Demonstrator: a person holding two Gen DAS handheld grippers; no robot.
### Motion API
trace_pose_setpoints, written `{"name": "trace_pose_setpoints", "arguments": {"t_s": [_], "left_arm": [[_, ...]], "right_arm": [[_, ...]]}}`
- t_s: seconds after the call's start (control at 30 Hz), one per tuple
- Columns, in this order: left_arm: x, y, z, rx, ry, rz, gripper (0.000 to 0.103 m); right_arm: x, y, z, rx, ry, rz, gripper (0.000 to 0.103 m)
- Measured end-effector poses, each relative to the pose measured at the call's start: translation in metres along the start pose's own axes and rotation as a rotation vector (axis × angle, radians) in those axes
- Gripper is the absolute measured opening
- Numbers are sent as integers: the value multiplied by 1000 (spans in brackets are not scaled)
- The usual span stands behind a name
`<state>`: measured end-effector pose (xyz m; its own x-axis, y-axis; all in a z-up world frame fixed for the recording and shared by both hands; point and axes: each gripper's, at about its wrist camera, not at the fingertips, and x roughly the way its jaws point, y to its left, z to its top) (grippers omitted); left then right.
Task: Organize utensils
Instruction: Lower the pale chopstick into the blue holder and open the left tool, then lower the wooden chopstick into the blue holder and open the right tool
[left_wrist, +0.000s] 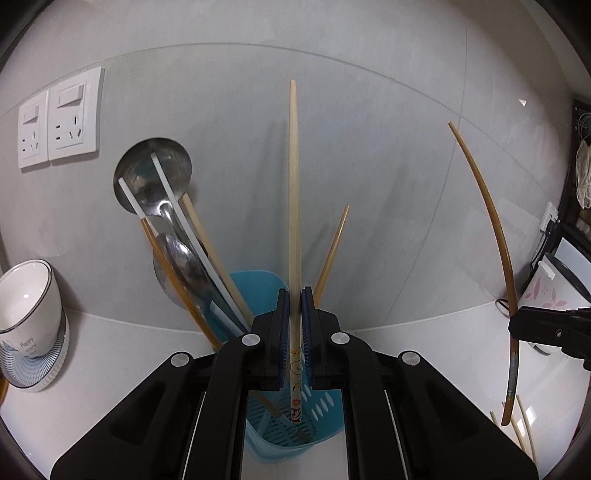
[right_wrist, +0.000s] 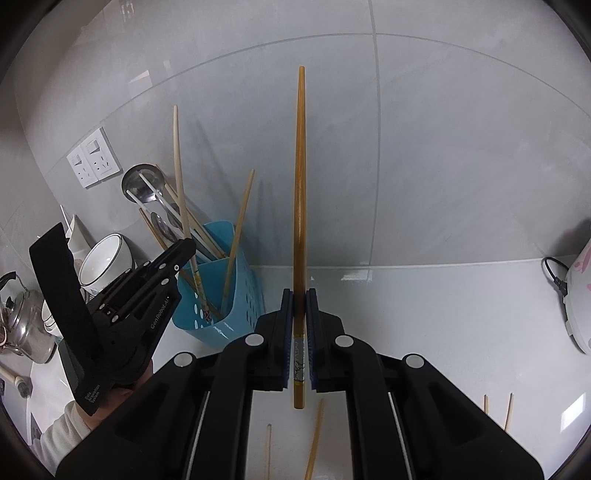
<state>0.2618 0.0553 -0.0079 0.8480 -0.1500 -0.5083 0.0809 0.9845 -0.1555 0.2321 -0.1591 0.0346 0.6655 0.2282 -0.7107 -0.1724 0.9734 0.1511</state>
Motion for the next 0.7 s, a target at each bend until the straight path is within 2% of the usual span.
{"name": "trace_pose_setpoints", "arguments": {"t_s": [0.1, 0.2, 0.27, 0.37, 0.4, 0.47, 0.53, 0.57, 0.63, 0.7], "left_arm": [[3, 1, 1, -7, 31, 3, 7], [-1, 4, 3, -12, 42, 16, 20], [-5, 7, 3, -15, 48, 32, 40], [-16, 9, 0, -17, 53, 48, 61], [-19, 11, 0, -16, 55, 51, 64], [-27, 14, -1, -17, 62, 63, 78], [-30, 17, 1, -23, 76, 70, 87], [-34, 18, 1, -21, 90, 76, 91], [-39, 13, 1, -19, 121, 104, 92], [-44, 17, -1, -39, 148, 95, 94]], "right_arm": [[0, 1, 0, -1, 2, 1, 6], [0, 1, 0, -3, 1, 2, 6], [0, 2, -1, -4, 1, 3, 6], [0, 2, -1, -2, 1, 8, 6], [0, 3, -1, -3, 1, 8, 6], [-2, 3, -1, -5, -2, 13, 6], [-2, 4, 1, -5, -9, 20, 6], [-3, 4, 1, -4, -11, 24, 6], [-3, 5, 3, -4, -15, 32, 6], [-2, 8, 6, -4, -20, 41, 6]]}}
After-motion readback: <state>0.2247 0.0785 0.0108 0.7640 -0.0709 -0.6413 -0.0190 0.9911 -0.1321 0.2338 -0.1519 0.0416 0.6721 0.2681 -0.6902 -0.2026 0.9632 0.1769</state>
